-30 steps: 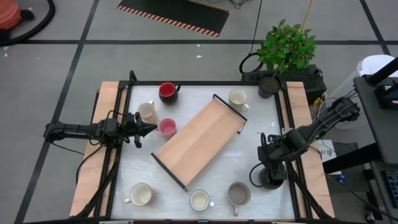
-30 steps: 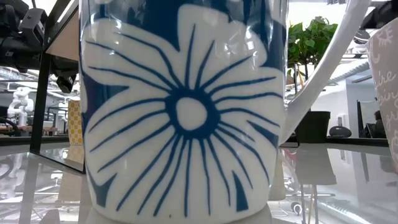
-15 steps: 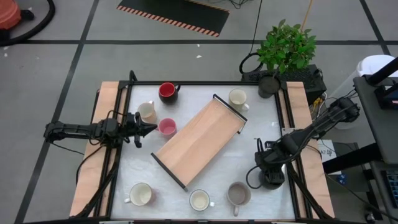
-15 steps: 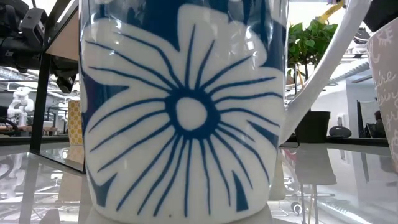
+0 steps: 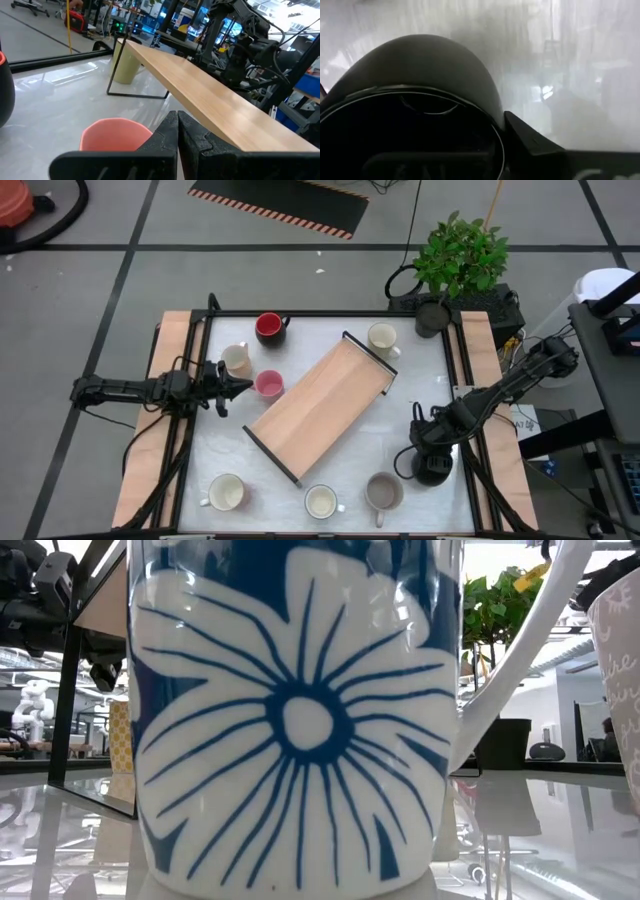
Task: Place coffee mugs
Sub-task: Put the right black mug on top of the shelf
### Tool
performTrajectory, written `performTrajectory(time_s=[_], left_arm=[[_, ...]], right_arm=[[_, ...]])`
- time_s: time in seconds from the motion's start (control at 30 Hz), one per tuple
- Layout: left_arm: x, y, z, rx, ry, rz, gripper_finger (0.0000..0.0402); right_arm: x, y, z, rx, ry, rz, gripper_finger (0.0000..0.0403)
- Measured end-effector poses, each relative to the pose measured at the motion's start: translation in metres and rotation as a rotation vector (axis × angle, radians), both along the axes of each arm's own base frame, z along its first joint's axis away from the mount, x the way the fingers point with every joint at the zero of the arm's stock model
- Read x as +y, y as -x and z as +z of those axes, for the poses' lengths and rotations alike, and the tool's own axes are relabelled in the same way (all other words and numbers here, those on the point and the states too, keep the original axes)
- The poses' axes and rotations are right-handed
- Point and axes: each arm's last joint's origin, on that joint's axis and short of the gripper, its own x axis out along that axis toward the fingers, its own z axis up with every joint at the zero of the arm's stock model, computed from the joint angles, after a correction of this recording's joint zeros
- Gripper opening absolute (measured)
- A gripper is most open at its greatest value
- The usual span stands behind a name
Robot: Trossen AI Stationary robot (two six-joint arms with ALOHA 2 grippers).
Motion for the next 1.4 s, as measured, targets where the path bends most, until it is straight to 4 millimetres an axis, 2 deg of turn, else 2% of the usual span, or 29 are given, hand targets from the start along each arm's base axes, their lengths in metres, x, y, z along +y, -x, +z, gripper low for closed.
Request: performTrajectory(time_s=[0.1, 0.27, 0.43, 0.6, 0.77, 1.07, 1.4], left_arm=[[0.000, -0.001, -0.001, 0.012, -0.001, 0.000, 0.0001], [0.000, -0.003, -0.004, 0.045, -0.002, 0.000, 0.0001], [0.000, -0.004, -0.006, 0.058, 0.016, 0.002, 0.0001], [0.000, -0.005, -0.005, 0.050, 0.017, 0.002, 0.0001], [0.000, -0.005, -0.005, 0.046, 0.018, 0.002, 0.0001], [0.000, -0.005, -0.004, 0.034, 0.050, 0.004, 0.0001], [0.000, -0.005, -0.004, 0.034, 0.046, 0.003, 0.0001]], right_arm=[[0.001, -0.003, 0.009, 0.018, -0.034, -0.087, 0.0006], [0.004, -0.014, 0.036, 0.002, -0.092, -0.276, 0.0004], [-0.001, -0.023, 0.058, -0.018, -0.098, -0.556, 0.0004], [-0.008, -0.030, 0.070, 0.013, -0.121, -0.860, 0.0004], [-0.010, -0.037, 0.080, 0.026, -0.196, -1.058, 0.0004], [-0.020, -0.042, 0.123, -0.102, -0.216, -1.224, 0.0004], [-0.026, -0.059, 0.186, -0.173, -0.142, -1.273, 0.0004]])
